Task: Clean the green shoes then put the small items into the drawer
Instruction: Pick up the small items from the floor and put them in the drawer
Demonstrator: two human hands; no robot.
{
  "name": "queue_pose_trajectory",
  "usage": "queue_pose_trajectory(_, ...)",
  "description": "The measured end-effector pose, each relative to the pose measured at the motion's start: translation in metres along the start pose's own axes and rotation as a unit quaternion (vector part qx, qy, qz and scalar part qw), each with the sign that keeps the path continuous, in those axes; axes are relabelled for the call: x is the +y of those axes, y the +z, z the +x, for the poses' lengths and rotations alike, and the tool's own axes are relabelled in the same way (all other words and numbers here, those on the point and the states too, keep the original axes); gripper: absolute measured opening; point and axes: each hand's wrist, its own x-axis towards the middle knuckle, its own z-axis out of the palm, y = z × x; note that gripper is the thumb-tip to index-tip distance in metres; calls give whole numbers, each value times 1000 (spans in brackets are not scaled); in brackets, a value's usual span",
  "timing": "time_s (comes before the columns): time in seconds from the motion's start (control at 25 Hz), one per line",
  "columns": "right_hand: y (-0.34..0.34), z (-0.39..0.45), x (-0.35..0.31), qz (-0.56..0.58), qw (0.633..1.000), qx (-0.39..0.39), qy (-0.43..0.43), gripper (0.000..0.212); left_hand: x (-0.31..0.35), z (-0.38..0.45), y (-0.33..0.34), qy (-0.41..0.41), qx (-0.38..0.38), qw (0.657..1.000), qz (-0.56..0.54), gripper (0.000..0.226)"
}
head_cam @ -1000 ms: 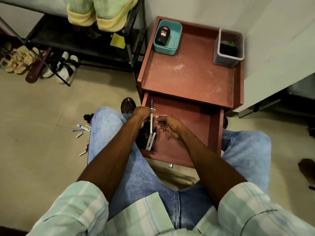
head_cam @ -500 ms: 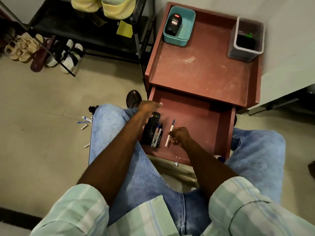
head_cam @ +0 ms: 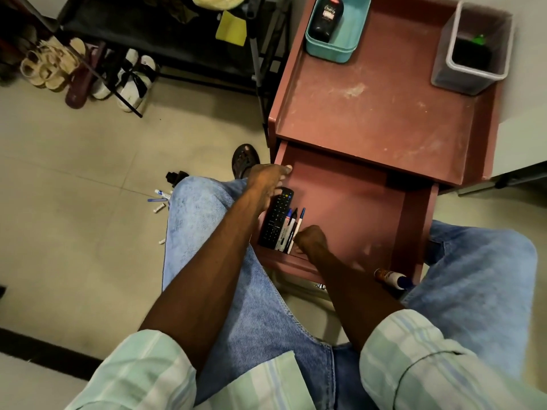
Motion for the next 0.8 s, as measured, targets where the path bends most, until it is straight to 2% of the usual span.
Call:
queue_pose_trajectory(0.12,7,25,17,-17,1000,-10,1,28,-2,1,0,-1,-1,1000,2,27)
queue_pose_trajectory(0.28,-8,-19,-8,-65,998,3,-26,27,-5,-4,3,11,19,1000,15,24)
queue_pose_trajectory(0.36,-15,-32,-17,-108,992,28,-50,21,-7,-9,4,27,35,999,29,15)
queue_pose_trajectory(0.44,-26,-43,-25,-129,986,53,-93,19,-9,-15,6,56,45,996,47,5)
queue_pose_trajectory(0.52,-40,-53,-38,-144,976,66,-152,22,-12,-21,8,99,53,992,60,20)
queue_pose_trajectory(0.64,-66,-79,-67,-147,957,100,-229,18,-11,-36,8,157,51,984,63,21)
queue_pose_trajectory(0.8,-88,-107,-121,-60,931,172,-315,21,14,-54,-1,215,44,976,-6,14)
